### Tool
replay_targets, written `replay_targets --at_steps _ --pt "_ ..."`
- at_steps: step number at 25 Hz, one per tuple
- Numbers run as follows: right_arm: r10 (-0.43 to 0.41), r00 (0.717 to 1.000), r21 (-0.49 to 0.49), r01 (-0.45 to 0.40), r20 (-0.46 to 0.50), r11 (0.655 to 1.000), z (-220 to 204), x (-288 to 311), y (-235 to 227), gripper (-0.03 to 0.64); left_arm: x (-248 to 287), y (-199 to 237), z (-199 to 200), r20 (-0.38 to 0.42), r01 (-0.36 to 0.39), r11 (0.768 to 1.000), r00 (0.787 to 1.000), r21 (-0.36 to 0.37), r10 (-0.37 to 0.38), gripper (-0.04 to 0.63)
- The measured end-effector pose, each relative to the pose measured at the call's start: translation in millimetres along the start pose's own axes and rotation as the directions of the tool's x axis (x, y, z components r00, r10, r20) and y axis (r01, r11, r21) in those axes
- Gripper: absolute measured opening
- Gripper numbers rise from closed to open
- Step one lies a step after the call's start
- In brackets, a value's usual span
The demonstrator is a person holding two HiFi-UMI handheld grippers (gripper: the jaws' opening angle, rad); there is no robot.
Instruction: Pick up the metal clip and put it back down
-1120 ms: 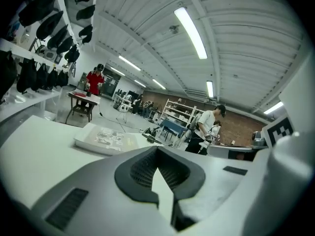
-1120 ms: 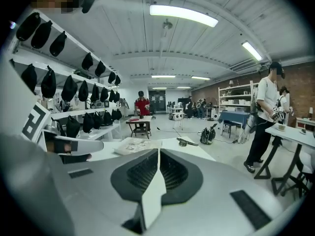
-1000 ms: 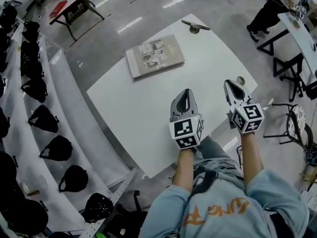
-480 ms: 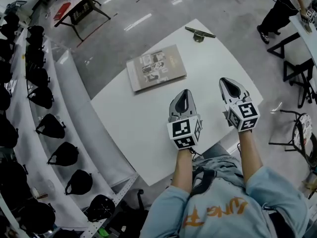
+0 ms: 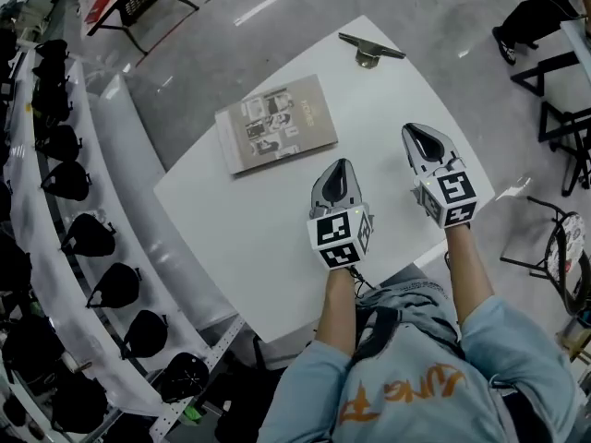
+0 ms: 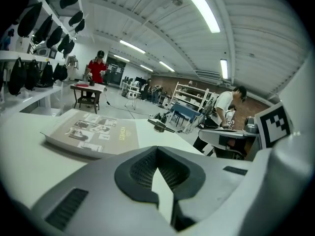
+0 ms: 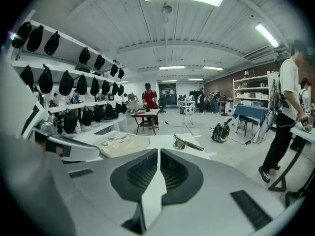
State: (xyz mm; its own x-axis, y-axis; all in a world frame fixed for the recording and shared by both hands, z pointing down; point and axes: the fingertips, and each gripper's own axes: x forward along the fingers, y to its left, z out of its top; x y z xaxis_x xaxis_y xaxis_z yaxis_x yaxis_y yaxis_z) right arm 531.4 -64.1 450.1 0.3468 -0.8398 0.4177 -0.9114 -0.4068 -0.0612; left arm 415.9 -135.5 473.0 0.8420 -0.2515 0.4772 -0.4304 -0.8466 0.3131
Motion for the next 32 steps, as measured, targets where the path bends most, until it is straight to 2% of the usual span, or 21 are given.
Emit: replay_targets --at_steps 13,22,25,28,32 --pt "0.101 0.991 -0.191 -0.116 -0.087 0.975 -4.8 65.6 -47.4 0.035 55.2 -8.2 -17.8 -0.055 -0.068 0.995 0.996 -0.072 0.064 0.009" --pt "0.144 0.983 -0.271 -0.170 -0.114 0.947 -2.1 109.7 -64.0 0.038 69.2 -3.0 -25.0 -0.093 -0.123 0.988 0.989 -0.095 0.115 0.009" --pt "0.171 0.976 -0.293 -0.203 -0.131 0.934 -3.4 127.2 -66.9 0.097 77.3 -1.5 -23.8 -0.093 -0.131 0.985 0.988 -0.109 0.121 0.009" --pt "0.183 0.971 -0.326 -0.225 -0.154 0.918 -6.8 144.2 -70.0 0.104 83.6 -3.0 -20.0 -0.088 -0.129 0.985 0.989 -0.111 0.120 0.009" --pt "0.156 0.973 -0.413 -0.213 -0.167 0.885 -7.9 165.8 -78.2 0.119 88.5 -9.8 -23.0 -0.101 -0.120 0.986 0.989 -0.113 0.109 0.009"
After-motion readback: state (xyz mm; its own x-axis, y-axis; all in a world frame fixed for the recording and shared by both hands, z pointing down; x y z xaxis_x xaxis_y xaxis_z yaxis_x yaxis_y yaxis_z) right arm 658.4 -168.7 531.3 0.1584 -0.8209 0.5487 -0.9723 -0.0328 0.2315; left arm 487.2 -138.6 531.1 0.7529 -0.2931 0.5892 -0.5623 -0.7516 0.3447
